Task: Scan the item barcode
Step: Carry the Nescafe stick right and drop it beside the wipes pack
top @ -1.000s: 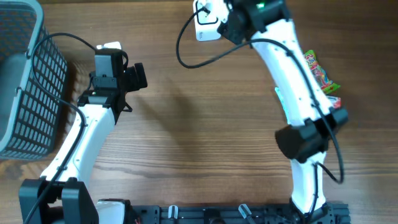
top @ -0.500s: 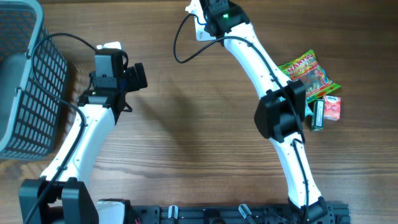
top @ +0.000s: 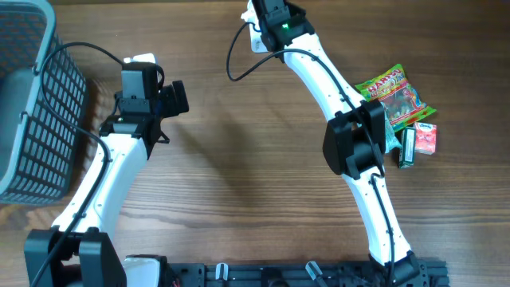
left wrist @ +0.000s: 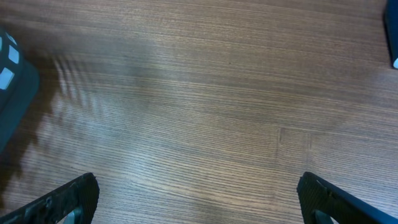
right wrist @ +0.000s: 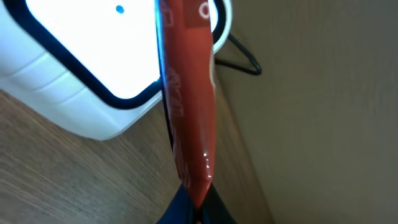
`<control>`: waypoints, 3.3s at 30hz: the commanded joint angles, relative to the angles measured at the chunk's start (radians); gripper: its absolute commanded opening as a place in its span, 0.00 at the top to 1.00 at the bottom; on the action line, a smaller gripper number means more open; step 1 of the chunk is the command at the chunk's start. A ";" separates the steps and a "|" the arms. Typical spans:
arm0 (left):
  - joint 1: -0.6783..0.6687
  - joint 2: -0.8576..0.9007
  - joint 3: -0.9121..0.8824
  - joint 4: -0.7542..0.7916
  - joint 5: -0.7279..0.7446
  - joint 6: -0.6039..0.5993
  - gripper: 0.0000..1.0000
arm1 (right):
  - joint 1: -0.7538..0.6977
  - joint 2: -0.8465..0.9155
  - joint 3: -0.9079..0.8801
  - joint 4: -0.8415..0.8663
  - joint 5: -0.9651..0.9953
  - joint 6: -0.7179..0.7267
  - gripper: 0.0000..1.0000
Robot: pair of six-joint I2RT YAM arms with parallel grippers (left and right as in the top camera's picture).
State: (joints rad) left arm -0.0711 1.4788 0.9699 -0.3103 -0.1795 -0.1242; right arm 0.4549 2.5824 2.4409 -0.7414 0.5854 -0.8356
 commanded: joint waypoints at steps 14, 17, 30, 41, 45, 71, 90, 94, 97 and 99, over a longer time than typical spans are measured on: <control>-0.003 -0.003 0.004 0.003 -0.013 0.015 0.00 | -0.007 0.031 -0.022 -0.018 0.040 0.028 0.96; -0.003 -0.003 0.004 0.003 -0.013 0.015 0.00 | -0.008 0.030 -0.022 -0.034 0.043 0.062 0.96; -0.003 -0.003 0.004 0.003 -0.013 0.015 0.00 | -0.008 -0.257 -0.021 -0.255 0.000 0.336 0.96; -0.003 -0.003 0.004 0.003 -0.013 0.015 0.00 | -0.021 -0.580 -0.068 -0.867 -0.357 0.924 0.96; -0.003 -0.003 0.004 0.003 -0.013 0.015 0.00 | -0.026 -0.580 -0.229 -0.867 -0.388 0.941 0.96; -0.003 -0.003 0.004 0.003 -0.013 0.015 0.00 | -0.237 -0.587 -0.888 -0.341 -0.438 0.995 0.00; -0.003 -0.003 0.004 0.003 -0.013 0.015 0.00 | -0.237 -0.587 -0.888 0.245 -0.438 0.995 0.00; -0.003 -0.003 0.004 0.003 -0.013 0.015 0.00 | -0.235 -0.584 -0.891 0.251 -0.438 0.995 0.00; -0.003 -0.003 0.004 0.003 -0.013 0.015 0.00 | -0.236 -0.584 -0.891 0.252 -0.438 0.995 0.00; -0.003 -0.003 0.004 0.003 -0.013 0.015 0.00 | -0.236 -0.592 -0.891 0.251 -0.438 0.995 0.00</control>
State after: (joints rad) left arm -0.0711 1.4792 0.9695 -0.3103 -0.1864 -0.1242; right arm 0.2180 1.9991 1.5421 -0.4923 0.1566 0.1566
